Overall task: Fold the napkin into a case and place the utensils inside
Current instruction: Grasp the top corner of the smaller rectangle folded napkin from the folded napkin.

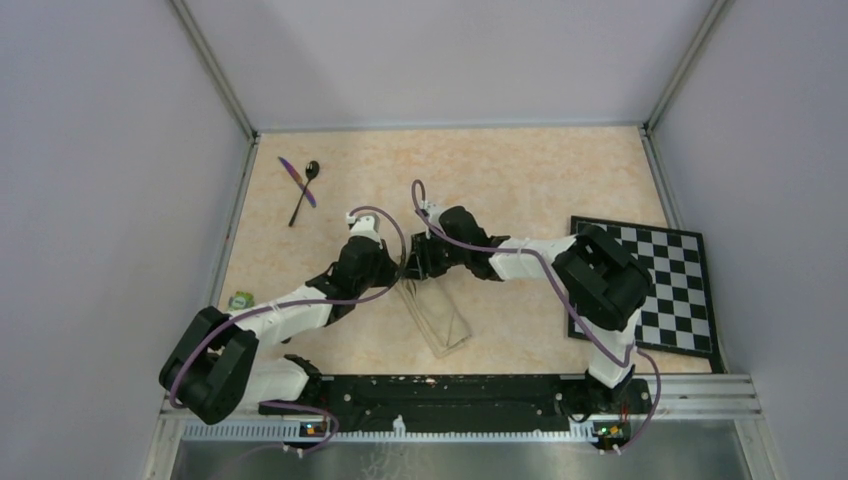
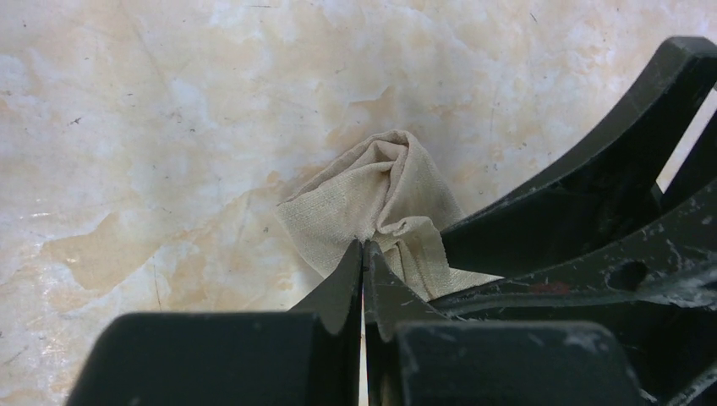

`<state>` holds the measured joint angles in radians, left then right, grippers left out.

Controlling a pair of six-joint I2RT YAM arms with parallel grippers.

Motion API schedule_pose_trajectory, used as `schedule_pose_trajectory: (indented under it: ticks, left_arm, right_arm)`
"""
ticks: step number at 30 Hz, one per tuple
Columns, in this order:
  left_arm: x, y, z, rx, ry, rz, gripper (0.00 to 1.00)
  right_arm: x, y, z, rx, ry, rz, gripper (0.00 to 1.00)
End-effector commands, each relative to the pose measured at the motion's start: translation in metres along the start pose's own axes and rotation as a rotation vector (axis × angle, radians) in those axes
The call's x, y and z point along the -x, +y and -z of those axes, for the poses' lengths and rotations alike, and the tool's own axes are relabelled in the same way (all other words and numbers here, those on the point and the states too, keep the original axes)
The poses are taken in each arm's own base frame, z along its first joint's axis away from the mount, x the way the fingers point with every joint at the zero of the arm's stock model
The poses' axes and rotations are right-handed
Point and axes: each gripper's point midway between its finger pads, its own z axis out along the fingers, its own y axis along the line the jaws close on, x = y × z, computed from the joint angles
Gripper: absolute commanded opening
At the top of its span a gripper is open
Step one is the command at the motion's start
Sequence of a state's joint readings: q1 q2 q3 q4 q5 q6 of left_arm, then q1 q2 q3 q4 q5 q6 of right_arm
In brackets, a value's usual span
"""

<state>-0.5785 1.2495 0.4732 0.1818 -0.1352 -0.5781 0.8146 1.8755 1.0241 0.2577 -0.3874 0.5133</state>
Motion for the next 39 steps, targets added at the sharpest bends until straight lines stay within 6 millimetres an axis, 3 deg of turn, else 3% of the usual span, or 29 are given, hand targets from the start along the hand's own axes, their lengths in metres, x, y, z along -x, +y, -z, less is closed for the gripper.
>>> schedule_pose_trajectory:
  ticks: [1,4,6,9,11,13,17,23,27,34,39]
  left_arm:
    - [0.019,-0.015,0.003,-0.062,-0.060,0.011,0.00]
    - [0.020,-0.016,0.003,-0.065,-0.062,0.009,0.00]
    - [0.020,-0.015,0.003,-0.061,-0.063,0.011,0.00]
    - [0.025,-0.018,0.003,-0.068,-0.077,0.027,0.00]
    - [0.030,-0.019,0.003,-0.065,-0.092,0.039,0.00]
    - [0.031,-0.017,0.003,-0.059,-0.095,0.041,0.00]
    - [0.025,-0.011,0.002,-0.043,-0.079,0.034,0.00]
    - [0.021,-0.005,0.007,-0.033,-0.083,0.028,0.00]
    - [0.022,-0.007,0.009,-0.047,-0.088,0.029,0.00]
    - [0.024,-0.011,0.009,-0.064,-0.086,0.026,0.00]
    - [0.024,-0.015,0.008,-0.080,-0.084,0.028,0.00]
  right_arm:
    - [0.028,0.008,-0.008,0.029,-0.048,0.062,0.38]
    - [0.027,0.001,-0.014,0.012,-0.045,0.060,0.31]
    - [0.025,-0.002,-0.019,0.005,-0.040,0.064,0.20]
    - [0.001,-0.002,-0.032,0.002,0.024,0.078,0.06]
    - [-0.017,-0.006,-0.033,-0.001,0.058,0.062,0.06]
    - [-0.021,-0.007,-0.027,0.005,0.047,0.039,0.14]
    - [0.000,0.001,-0.001,0.016,-0.001,0.025,0.38]
    - [0.030,0.003,0.021,0.048,-0.050,-0.001,0.46]
    - [0.034,-0.001,0.019,0.067,-0.051,-0.009,0.43]
    - [0.040,0.004,0.004,0.128,-0.060,-0.035,0.17]
    - [0.037,-0.001,-0.012,0.140,-0.046,-0.059,0.12]
